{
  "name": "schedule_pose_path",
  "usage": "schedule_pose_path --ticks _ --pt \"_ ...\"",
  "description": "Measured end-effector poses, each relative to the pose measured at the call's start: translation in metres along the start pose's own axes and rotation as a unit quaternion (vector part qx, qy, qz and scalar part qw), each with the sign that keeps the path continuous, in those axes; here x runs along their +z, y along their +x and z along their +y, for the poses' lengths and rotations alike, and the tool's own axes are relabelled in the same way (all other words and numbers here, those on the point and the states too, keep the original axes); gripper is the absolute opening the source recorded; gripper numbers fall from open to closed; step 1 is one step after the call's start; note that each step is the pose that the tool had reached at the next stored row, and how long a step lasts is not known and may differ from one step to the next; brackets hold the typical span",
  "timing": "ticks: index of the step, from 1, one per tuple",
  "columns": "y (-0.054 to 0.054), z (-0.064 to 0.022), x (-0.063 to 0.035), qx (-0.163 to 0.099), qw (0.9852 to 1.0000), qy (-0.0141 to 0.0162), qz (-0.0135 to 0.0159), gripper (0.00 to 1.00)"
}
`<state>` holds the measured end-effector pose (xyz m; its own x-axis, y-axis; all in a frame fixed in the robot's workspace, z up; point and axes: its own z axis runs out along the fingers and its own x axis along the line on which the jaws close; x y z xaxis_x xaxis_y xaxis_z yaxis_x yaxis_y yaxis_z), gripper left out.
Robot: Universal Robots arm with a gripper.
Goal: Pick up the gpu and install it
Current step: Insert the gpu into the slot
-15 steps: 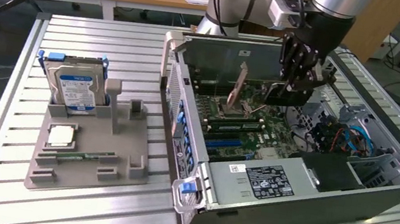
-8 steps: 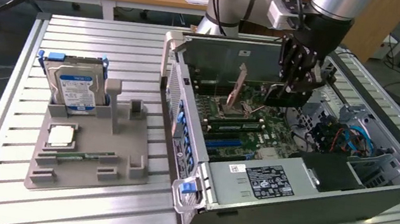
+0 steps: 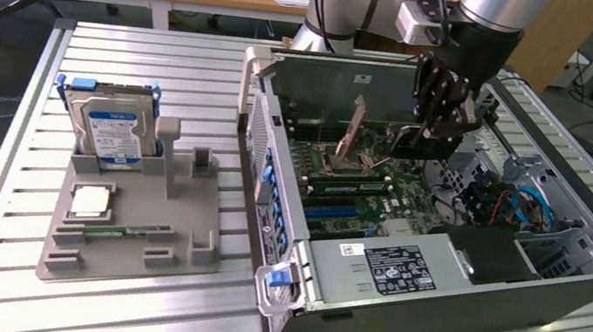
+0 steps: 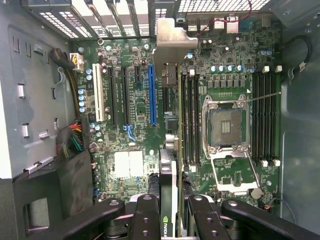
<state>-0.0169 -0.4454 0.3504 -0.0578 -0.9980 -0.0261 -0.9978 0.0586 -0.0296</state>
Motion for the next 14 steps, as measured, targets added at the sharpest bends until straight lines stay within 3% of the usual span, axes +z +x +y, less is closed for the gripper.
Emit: schedule_pose_path --ticks 14 --pt "0.0 0.0 0.0008 0.0 1.0 0.0 -0.0002 0.27"
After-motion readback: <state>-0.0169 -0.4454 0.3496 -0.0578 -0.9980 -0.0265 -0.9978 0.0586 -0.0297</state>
